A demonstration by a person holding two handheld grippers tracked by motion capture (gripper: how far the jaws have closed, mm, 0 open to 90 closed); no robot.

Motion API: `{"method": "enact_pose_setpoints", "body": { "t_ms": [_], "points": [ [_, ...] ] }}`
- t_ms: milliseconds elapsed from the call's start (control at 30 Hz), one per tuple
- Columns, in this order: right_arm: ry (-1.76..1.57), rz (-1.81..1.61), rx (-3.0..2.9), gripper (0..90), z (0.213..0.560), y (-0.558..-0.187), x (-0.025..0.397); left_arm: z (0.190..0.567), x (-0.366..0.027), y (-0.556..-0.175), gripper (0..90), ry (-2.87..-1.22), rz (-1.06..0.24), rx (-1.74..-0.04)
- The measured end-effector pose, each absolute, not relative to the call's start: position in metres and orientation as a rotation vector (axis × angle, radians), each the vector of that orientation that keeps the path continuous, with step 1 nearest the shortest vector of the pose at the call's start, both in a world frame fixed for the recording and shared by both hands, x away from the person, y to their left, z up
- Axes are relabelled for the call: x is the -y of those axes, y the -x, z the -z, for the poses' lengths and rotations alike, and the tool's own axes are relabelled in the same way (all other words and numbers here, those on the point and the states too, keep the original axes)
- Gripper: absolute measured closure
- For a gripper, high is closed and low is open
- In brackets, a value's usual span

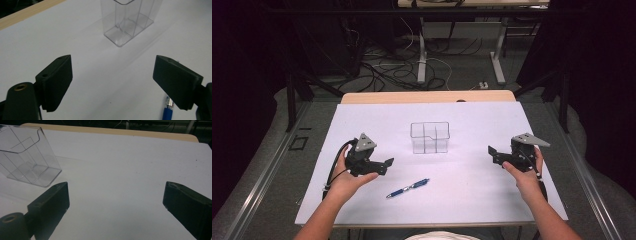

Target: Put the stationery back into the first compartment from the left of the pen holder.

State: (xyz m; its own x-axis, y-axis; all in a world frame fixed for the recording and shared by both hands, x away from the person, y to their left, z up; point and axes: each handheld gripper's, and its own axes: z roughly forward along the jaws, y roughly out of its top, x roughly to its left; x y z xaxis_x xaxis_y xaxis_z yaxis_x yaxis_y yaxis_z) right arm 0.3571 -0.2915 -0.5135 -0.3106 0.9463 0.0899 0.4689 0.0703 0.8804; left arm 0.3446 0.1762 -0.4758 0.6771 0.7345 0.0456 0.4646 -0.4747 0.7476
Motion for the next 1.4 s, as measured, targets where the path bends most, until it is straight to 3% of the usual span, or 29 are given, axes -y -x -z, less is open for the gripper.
{"method": "enact_pose_setpoints", "body": {
  "t_ms": [233,700,1400],
  "points": [
    [-1.384,-1.189,-1.844,6.8,0.514,-0.357,0.291,0.480,-0.158,-0.339,18.3,-2.227,-0.454,-0.839],
    [-1.377,-1.183,-1.844,7.1,0.514,-0.357,0.291,0.503,-0.136,-0.332,35.2,-2.384,-0.340,-0.783],
    [-1.374,-1.184,-1.851,7.5,0.514,-0.357,0.290,0.522,-0.125,-0.326,44.9,-2.533,-0.232,-0.695]
  ]
}}
